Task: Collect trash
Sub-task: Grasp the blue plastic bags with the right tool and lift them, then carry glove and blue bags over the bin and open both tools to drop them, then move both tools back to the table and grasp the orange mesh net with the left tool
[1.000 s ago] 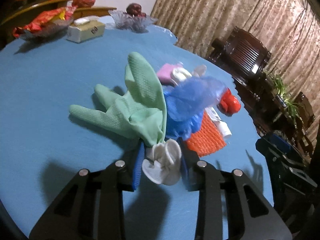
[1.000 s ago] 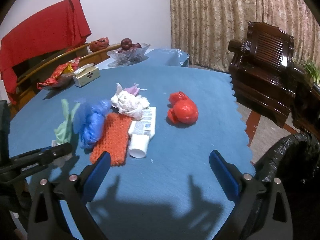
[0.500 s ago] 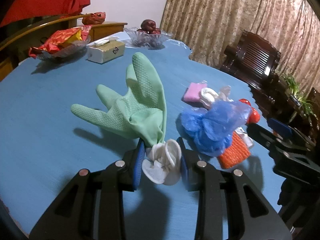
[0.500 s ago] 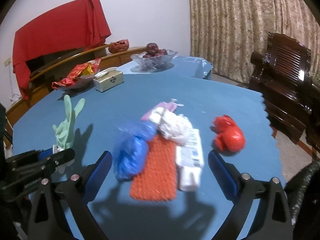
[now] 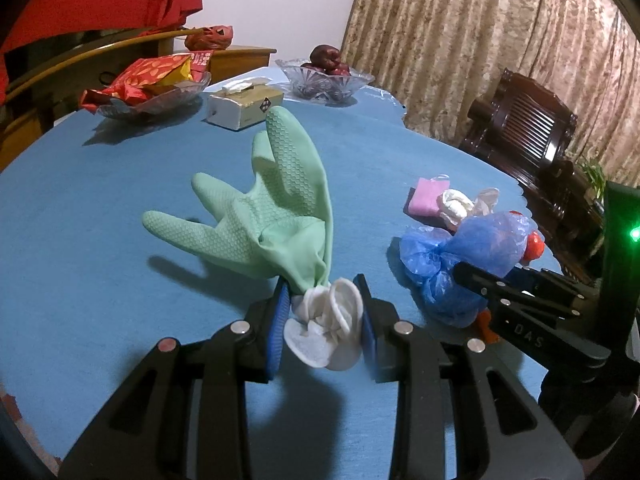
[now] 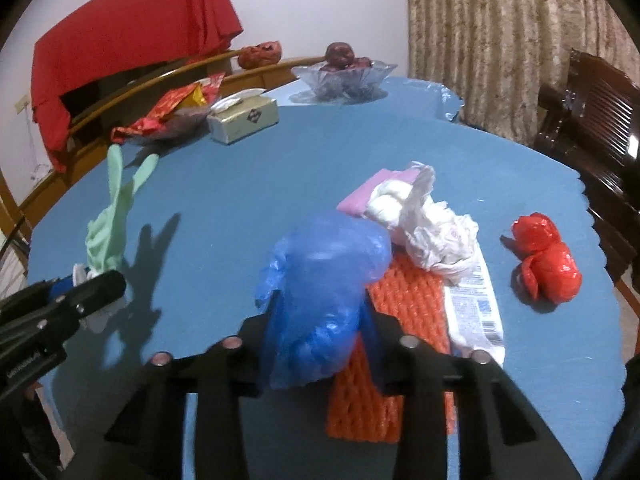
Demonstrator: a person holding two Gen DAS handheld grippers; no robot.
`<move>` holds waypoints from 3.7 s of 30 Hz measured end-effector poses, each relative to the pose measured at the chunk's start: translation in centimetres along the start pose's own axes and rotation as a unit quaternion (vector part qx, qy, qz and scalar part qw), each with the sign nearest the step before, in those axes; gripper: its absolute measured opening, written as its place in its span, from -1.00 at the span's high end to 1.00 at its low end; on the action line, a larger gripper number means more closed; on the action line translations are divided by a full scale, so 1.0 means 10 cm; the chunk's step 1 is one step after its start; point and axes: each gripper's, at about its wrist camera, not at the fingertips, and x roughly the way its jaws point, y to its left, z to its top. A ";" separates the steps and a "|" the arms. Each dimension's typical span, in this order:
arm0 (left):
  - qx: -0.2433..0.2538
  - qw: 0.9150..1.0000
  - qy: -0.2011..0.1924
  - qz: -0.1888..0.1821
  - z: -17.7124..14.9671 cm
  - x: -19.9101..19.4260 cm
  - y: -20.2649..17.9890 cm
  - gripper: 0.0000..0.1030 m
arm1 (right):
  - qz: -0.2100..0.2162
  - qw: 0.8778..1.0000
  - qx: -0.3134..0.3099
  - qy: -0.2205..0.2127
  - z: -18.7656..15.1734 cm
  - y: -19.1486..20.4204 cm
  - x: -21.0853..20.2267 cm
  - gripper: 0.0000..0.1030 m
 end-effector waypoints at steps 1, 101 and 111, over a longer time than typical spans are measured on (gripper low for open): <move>0.001 1.000 0.000 -0.001 0.00 0.00 -0.01 0.41 | 0.003 1.000 -0.001 -0.001 0.01 0.00 -0.02 0.43; 0.143 0.976 -0.018 -0.164 0.08 -0.45 -2.21 -0.79 | -0.200 0.963 0.150 -0.099 -0.71 -1.88 -2.36 -0.89; 0.107 0.991 -0.027 -0.070 0.22 -0.21 -1.38 -0.79 | -0.138 0.979 0.110 -0.100 -0.29 -1.43 -1.65 -0.89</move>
